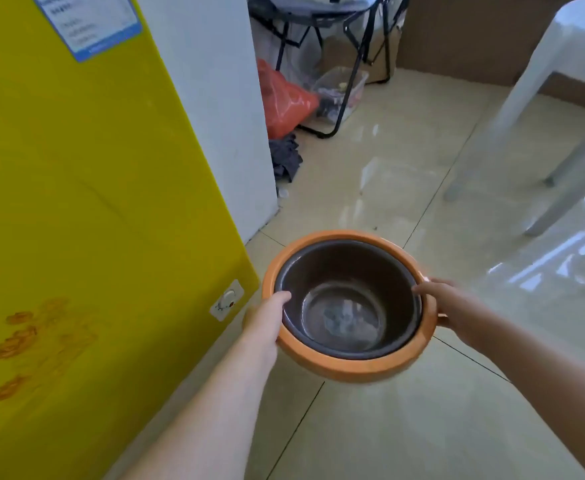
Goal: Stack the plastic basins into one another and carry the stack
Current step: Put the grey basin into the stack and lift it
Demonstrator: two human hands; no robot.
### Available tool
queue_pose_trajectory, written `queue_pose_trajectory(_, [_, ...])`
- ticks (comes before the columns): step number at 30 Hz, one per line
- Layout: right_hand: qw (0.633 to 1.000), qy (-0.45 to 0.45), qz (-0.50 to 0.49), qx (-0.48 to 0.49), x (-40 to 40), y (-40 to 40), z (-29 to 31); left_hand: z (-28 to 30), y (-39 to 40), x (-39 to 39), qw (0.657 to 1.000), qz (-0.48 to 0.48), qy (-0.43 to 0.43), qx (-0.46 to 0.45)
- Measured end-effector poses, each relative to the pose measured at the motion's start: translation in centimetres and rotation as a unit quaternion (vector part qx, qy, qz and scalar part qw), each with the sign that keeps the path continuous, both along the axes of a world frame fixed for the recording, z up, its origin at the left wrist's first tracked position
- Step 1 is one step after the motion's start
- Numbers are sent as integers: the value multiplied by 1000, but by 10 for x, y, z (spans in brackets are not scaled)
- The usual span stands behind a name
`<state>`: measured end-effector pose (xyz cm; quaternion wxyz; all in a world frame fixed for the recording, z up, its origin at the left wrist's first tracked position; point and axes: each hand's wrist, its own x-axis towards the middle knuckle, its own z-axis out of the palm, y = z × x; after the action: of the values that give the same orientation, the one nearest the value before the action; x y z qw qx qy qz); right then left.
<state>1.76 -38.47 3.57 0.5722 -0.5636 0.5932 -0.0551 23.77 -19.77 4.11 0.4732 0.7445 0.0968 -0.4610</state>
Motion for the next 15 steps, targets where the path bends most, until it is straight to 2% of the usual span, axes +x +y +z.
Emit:
queue_pose_trajectory(5, [994,62,-87,-26,50,-22,-8,-15,-47,26,998,26,-61,21])
queue_pose_trajectory(10, [986,22,-158,-52,83,-60,-36,-47,-95,39,997,36,-74,12])
queue_pose_trajectory(15, [984,-34,-156,-78,125,-90,-56,-80,-122,74,994,22,-108,-26])
